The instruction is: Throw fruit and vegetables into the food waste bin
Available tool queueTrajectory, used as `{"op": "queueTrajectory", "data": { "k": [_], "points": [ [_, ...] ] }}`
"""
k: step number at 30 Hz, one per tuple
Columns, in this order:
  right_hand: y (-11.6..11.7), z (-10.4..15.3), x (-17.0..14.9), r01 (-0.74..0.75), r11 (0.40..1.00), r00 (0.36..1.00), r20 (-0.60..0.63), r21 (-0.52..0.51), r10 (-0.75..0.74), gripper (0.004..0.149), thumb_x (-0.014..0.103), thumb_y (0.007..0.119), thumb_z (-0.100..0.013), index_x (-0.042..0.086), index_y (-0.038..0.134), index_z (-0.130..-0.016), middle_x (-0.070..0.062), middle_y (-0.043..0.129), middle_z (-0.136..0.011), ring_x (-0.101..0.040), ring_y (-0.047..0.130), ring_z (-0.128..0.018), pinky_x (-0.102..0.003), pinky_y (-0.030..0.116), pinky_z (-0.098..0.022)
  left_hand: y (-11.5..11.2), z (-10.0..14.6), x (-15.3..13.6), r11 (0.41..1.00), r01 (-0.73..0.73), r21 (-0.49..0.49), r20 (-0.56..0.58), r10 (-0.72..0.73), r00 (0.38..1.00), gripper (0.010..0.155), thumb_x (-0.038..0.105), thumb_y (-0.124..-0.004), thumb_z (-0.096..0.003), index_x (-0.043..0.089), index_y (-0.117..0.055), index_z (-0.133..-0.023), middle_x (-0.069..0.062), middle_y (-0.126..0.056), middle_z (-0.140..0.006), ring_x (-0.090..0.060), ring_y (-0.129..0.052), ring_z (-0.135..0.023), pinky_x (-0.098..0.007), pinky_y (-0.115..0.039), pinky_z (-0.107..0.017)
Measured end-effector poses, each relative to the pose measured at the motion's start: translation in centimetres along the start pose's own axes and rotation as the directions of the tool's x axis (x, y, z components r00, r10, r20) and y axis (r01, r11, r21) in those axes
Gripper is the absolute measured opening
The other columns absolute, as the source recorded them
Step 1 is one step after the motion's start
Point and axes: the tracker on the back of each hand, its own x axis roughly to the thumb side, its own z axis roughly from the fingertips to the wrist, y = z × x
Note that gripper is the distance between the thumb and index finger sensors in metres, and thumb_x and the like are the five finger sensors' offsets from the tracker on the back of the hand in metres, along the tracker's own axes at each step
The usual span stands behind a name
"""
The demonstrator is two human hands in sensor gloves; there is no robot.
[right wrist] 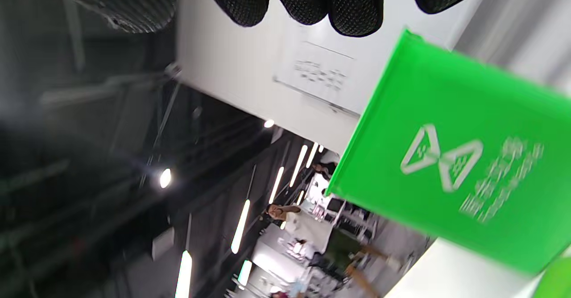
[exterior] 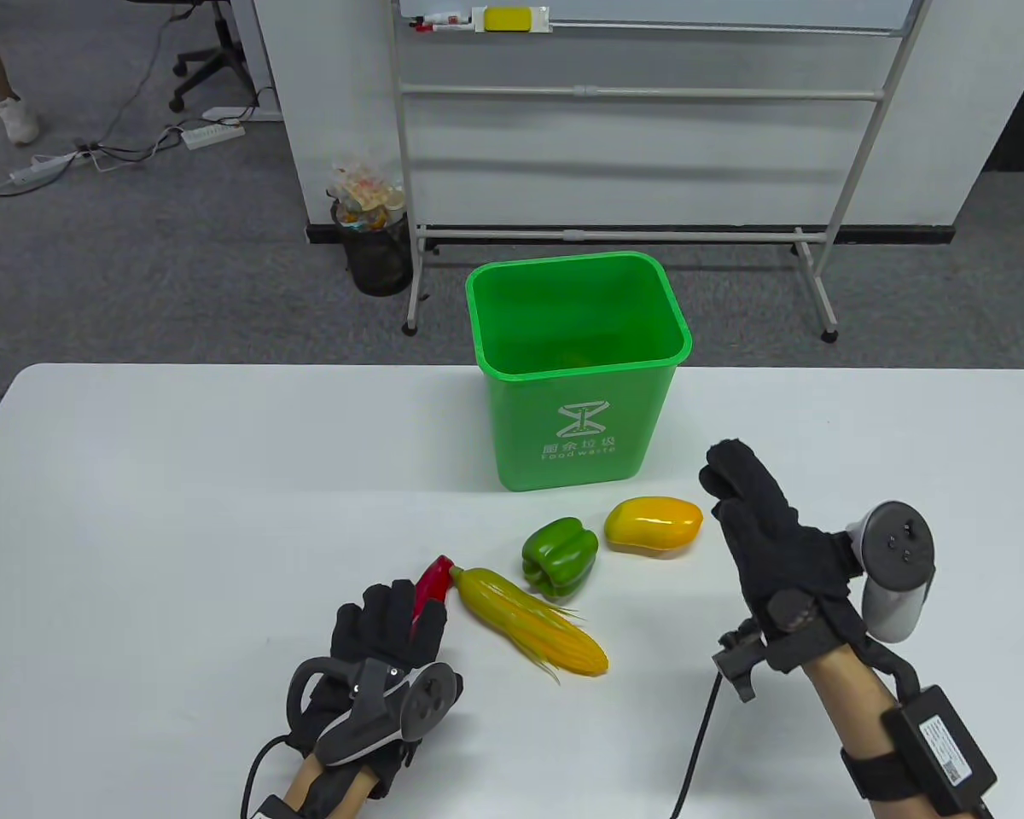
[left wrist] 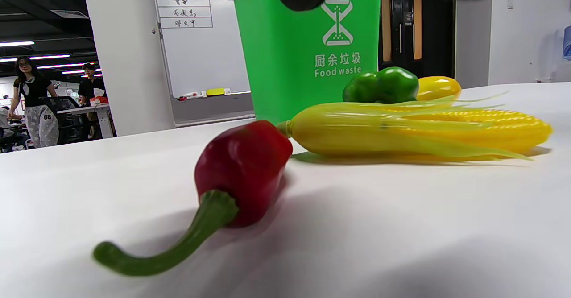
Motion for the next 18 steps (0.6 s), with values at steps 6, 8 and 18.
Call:
{"op": "queueTrajectory", "data": {
  "k": [6, 8, 18],
  "points": [
    [1.5, 4.1, 0.5, -0.565, 0.825, 0.809, 0.193, 0.0, 0.555, 0.073, 0.048, 0.071, -0.044, 0.019, 0.051, -0.108, -0.012, 0.046, -0.114, -0.046, 0.056, -0.106, -0.072, 0.043, -0.073, 0.0, 0.0, -0.3, 1.0, -0.007, -0.002, -0.016, 0.007, 1.0, 0.083, 0.063, -0.06, -0.0381, 0.019, -0.044, -0.107, -0.023, -0.032, -0.114, -0.053, -0.044, -0.103, -0.07, -0.044, -0.072],
    [1.9, 5.0, -0.1, -0.697, 0.717, 0.701, 0.216, 0.003, 0.68, 0.072, 0.047, 0.072, -0.044, 0.021, 0.051, -0.108, -0.01, 0.046, -0.114, -0.044, 0.054, -0.108, -0.072, 0.04, -0.074, 0.1, 0.0, -0.5, 1.0, -0.013, 0.003, -0.023, 0.013, 1.0, 0.083, 0.063, -0.06, -0.0381, 0.019, -0.044, -0.107, -0.023, -0.032, -0.114, -0.053, -0.044, -0.103, -0.07, -0.044, -0.072],
    [0.8, 7.1, -6.1, -0.844, 0.515, 0.526, 0.041, 0.15, 0.849, 0.075, 0.049, 0.073, -0.043, 0.028, 0.047, -0.109, -0.007, 0.036, -0.117, -0.041, 0.042, -0.113, -0.073, 0.03, -0.077, 0.6, 0.1, -2.4, 0.999, -0.042, 0.026, -0.087, 0.044, 0.995, 0.082, 0.063, -0.061, -0.0386, 0.019, -0.045, -0.107, -0.023, -0.032, -0.114, -0.053, -0.044, -0.103, -0.07, -0.044, -0.072]
  ]
}}
